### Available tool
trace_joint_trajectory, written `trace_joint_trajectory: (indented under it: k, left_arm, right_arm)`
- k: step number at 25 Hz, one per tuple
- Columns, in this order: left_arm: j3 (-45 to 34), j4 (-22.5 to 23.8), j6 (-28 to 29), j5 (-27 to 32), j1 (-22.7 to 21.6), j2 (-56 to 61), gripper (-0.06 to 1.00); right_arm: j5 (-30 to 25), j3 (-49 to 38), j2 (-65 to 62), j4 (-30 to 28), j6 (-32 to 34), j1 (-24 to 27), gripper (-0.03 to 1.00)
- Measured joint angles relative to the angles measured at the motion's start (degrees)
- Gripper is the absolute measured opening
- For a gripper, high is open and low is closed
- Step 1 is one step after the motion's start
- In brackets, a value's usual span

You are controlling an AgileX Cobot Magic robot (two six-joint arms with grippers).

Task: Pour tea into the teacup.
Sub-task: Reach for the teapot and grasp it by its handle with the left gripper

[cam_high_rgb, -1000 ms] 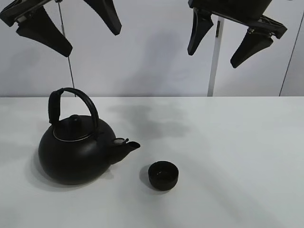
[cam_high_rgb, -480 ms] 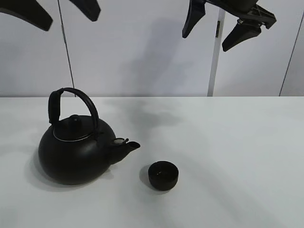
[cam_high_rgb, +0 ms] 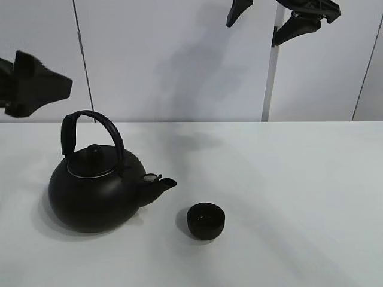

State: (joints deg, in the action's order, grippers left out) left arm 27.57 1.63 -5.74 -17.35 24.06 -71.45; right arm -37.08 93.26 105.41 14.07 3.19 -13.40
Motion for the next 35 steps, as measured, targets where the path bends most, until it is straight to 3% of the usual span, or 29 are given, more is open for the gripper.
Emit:
trace_joint_trajectory:
  k: [3,10,16,21,35]
  left_arm:
    - [-4.6,2.1,0.0,-7.7,-2.9,-2.5,0.64]
    - [-6.3,10.8,3.1,-16.6,-8.3,-10.2,0.64]
    - [-6.3,15.0,7.2,-23.8,-10.3,-16.3,0.64]
    - [-6.3,15.9,7.8,-27.8,-10.4,-20.2,0.64]
    - [-2.0,16.0,8.0,-32.2,-10.4,-29.0,0.64]
  right_arm:
    - [1.6,0.0,0.0,0.0,0.0,0.0,0.61]
    - [2.3,0.0,0.0,0.0,0.0,0.0,0.61]
    - [2.3,0.0,0.0,0.0,0.0,0.0,0.61]
    - [2.3,0.0,0.0,0.0,0.0,0.0,0.61]
    - [2.8,0.0,0.0,0.0,0.0,0.0,0.61]
